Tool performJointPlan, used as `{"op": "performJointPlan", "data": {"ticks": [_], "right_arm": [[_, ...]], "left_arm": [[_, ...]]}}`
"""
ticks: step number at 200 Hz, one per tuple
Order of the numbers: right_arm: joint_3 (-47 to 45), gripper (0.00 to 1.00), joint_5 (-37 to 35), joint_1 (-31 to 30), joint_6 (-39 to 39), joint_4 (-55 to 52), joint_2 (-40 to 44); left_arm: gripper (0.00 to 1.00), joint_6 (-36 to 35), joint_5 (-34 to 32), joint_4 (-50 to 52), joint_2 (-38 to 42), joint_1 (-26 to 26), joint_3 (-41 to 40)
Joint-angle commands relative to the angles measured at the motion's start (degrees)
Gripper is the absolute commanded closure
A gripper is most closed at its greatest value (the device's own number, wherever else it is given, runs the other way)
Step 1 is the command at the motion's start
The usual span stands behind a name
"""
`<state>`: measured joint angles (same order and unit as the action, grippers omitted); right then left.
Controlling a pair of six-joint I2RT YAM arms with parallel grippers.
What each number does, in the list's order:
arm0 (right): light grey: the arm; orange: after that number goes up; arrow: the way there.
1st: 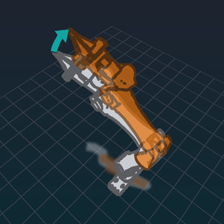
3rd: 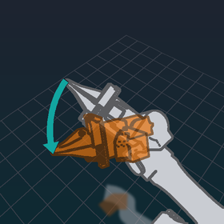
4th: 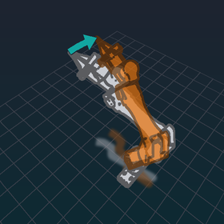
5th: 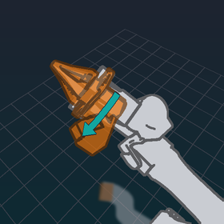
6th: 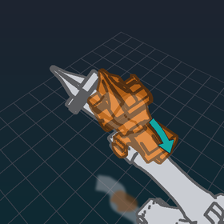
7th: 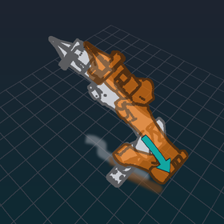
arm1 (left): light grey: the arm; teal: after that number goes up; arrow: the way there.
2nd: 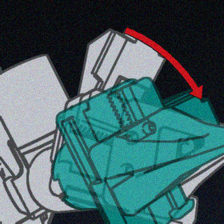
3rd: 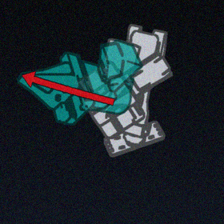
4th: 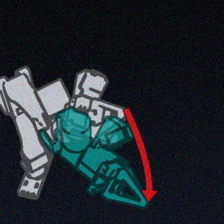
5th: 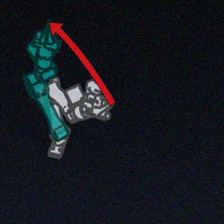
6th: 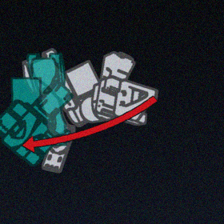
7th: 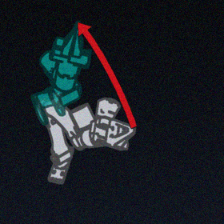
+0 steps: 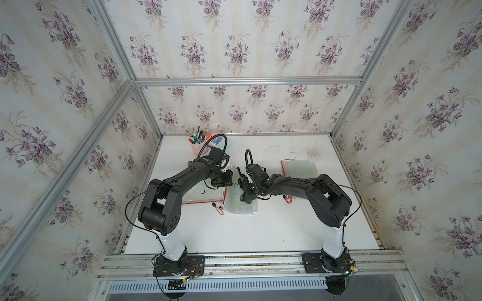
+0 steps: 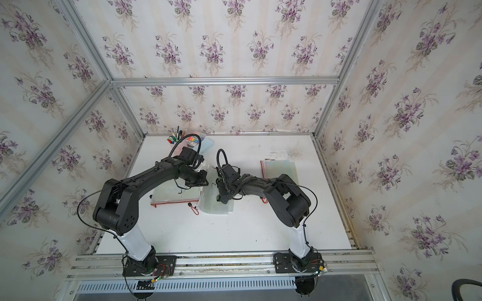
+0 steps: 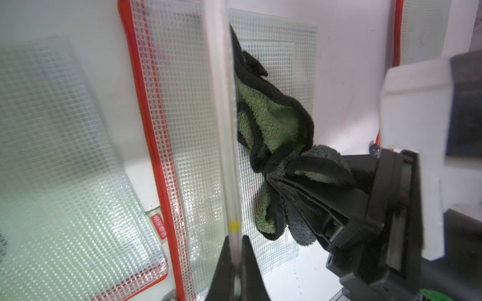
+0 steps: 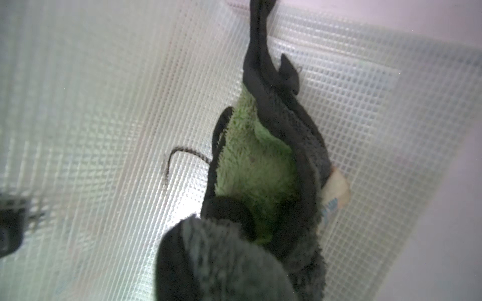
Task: Wipe the document bag
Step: Adjust the document bag.
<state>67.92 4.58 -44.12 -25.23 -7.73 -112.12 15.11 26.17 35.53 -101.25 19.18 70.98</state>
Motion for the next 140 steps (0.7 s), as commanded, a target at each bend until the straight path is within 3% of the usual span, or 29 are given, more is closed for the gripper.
{"op": "performJointPlan", "data": {"ticks": [1, 29, 52, 80, 101, 140], "right_arm": [[-0.2, 0.83, -0.7, 2.0, 2.3, -5.4, 3.3], [-0.6, 0.83, 0.8, 9.0, 4.0, -6.4, 11.9], [2.2, 0.82, -3.9, 13.6, 9.6, -11.8, 17.5], [6.9, 0.82, -8.3, 15.6, 14.8, -18.9, 18.3], [5.6, 0.82, -5.6, 13.7, 13.1, -18.0, 16.8], [5.2, 0.83, -5.7, -0.7, 6.7, -15.4, 7.2]], "left_arm": [[1.0, -0.8, 2.3, 2.8, 0.9, 0.9, 1.5], [1.0, 1.0, 9.7, 2.7, 5.2, 3.1, 2.6], [1.0, 6.8, 16.5, -3.9, 7.2, 3.1, -0.2], [1.0, 15.0, 18.9, -15.1, 2.3, 3.2, -4.6], [1.0, 20.9, 18.5, -22.4, -3.8, 3.5, -7.3], [1.0, 25.3, 14.5, -24.8, -9.3, 5.8, -7.9]]}}
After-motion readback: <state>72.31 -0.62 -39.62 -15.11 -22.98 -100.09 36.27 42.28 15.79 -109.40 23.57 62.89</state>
